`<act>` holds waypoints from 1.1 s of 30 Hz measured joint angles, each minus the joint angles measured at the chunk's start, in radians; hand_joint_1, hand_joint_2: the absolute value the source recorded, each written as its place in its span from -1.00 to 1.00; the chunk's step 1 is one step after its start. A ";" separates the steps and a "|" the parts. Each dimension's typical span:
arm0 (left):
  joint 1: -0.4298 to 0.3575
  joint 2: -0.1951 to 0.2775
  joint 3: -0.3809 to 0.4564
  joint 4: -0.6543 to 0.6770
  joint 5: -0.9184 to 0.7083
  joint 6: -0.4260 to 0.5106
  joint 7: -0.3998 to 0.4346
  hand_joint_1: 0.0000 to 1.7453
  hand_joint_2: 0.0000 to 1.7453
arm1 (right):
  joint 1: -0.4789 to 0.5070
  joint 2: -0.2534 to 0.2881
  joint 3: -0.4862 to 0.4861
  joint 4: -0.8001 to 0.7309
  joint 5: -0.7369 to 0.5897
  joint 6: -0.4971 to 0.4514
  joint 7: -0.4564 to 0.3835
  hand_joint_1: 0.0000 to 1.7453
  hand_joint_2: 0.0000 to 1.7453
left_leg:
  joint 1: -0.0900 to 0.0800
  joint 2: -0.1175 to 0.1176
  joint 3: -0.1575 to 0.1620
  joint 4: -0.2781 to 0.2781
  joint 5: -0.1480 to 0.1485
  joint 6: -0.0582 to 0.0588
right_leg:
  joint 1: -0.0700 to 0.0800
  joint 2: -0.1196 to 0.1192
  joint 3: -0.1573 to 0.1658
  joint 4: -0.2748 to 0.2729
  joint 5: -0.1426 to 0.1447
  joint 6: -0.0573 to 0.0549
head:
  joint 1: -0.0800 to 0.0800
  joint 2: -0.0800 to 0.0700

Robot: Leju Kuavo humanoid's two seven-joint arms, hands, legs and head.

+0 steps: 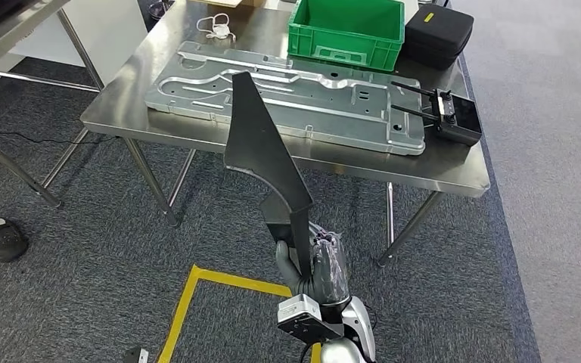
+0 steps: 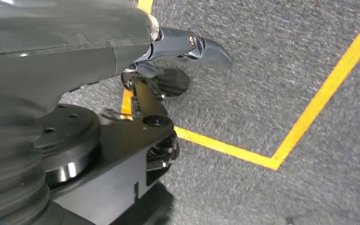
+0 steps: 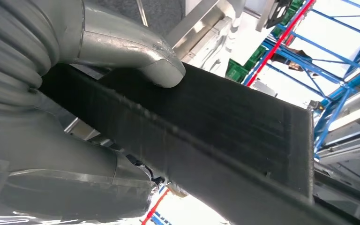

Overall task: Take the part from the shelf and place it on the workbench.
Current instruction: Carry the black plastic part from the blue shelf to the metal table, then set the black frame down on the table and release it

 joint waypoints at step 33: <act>-0.017 -0.005 0.002 0.000 -0.025 0.012 0.018 -1.00 1.00 | -0.061 0.006 0.007 0.022 0.116 0.031 0.030 1.00 1.00 | 0.020 0.009 0.000 0.014 -0.012 -0.030 | -0.002 -0.003 -0.049 -0.062 0.139 -0.026 | 0.000 0.000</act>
